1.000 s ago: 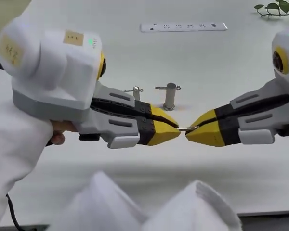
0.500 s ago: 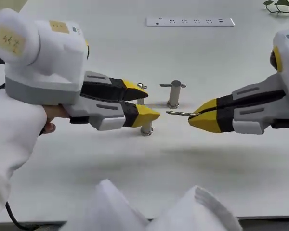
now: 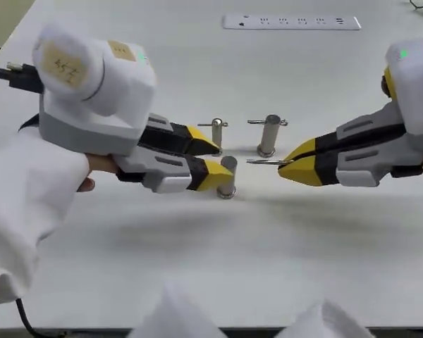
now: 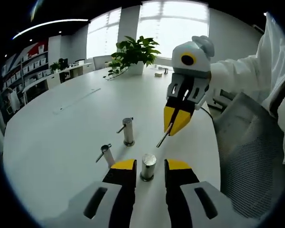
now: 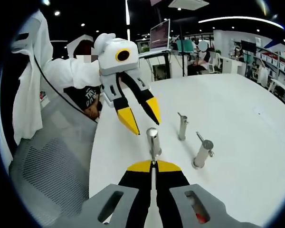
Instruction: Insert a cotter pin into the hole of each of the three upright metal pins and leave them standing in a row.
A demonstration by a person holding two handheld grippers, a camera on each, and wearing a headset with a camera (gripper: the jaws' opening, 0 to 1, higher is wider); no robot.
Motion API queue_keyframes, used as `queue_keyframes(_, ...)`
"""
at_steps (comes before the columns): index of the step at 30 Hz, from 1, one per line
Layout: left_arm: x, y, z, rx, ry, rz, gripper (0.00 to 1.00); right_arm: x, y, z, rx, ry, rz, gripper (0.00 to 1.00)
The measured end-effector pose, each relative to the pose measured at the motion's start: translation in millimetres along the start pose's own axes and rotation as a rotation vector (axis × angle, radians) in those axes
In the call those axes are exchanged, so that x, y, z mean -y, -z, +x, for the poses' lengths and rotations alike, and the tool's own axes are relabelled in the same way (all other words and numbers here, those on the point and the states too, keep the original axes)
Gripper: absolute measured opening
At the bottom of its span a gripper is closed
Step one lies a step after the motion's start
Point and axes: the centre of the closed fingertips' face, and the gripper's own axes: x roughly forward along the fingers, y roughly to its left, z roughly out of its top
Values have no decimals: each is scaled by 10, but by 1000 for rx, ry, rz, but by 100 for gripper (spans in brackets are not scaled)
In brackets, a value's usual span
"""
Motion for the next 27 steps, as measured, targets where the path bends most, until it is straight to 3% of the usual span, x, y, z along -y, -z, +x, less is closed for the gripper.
queue_keyframes(6,-10,16,58,-19,18,25,11,60,30,58,-21,-17,-3,0)
queue_keyframes(12,-11,18,57,-20,37,37,10,68,33,106,-28,-33,-15,0)
queue_keyframes(15,0,17,51,-25,43,91,10,67,26,121,-28,-43,-22,0)
queue_keyframes(18,0,19,50,-30,47,107,10,67,20,137,-30,-50,-36,0)
queue_keyframes(27,-3,29,39,-47,53,116,9,108,9,210,-40,-61,-47,0)
